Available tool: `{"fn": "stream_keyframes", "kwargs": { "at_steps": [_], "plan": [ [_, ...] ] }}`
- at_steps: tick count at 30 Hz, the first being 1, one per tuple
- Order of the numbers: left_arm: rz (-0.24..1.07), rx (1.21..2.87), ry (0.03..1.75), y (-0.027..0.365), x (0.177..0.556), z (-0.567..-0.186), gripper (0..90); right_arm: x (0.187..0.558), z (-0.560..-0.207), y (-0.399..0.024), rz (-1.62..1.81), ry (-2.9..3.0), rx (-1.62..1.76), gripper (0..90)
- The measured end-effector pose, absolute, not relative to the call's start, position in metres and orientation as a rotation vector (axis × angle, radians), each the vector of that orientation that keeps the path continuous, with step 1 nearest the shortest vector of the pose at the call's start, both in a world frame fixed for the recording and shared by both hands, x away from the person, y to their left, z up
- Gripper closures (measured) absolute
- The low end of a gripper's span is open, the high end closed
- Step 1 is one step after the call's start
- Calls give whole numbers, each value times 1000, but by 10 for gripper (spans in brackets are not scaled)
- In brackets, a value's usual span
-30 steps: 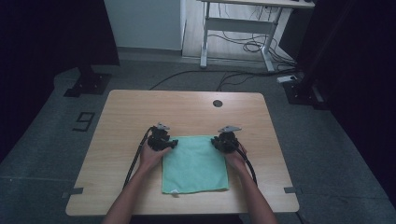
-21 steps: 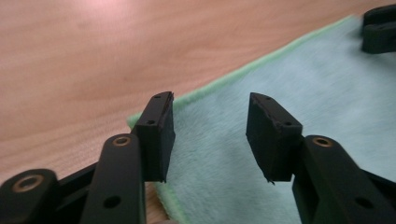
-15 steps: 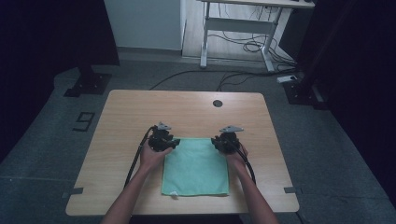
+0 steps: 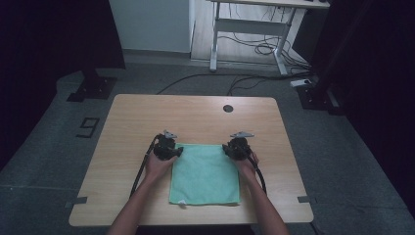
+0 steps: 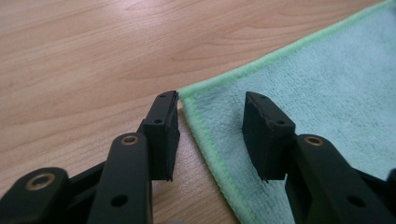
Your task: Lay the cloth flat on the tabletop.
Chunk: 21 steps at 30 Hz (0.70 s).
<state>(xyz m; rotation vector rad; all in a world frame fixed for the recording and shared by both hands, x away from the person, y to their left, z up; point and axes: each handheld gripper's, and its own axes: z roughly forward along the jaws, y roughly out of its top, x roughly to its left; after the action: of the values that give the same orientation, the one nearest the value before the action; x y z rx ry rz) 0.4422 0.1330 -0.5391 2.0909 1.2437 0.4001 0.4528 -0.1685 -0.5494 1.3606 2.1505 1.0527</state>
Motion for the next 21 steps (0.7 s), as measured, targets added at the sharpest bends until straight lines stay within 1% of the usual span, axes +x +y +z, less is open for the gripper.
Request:
{"fn": "stream_keyframes", "kwargs": {
  "at_steps": [9,14,17,21],
  "plan": [
    [393,2083,1265,134,444,-538,558,458,-552,-168,1065,2130,1336,688],
    [400,2014,1208,136,432,-521,563,457,-547,-168,1065,2128,1336,657],
    [364,1973,1154,132,410,-510,535,444,-538,-174,1133,2097,1326,669],
    [306,1996,1078,123,380,-511,522,411,-531,-178,1186,2145,1249,666]
  ]
}}
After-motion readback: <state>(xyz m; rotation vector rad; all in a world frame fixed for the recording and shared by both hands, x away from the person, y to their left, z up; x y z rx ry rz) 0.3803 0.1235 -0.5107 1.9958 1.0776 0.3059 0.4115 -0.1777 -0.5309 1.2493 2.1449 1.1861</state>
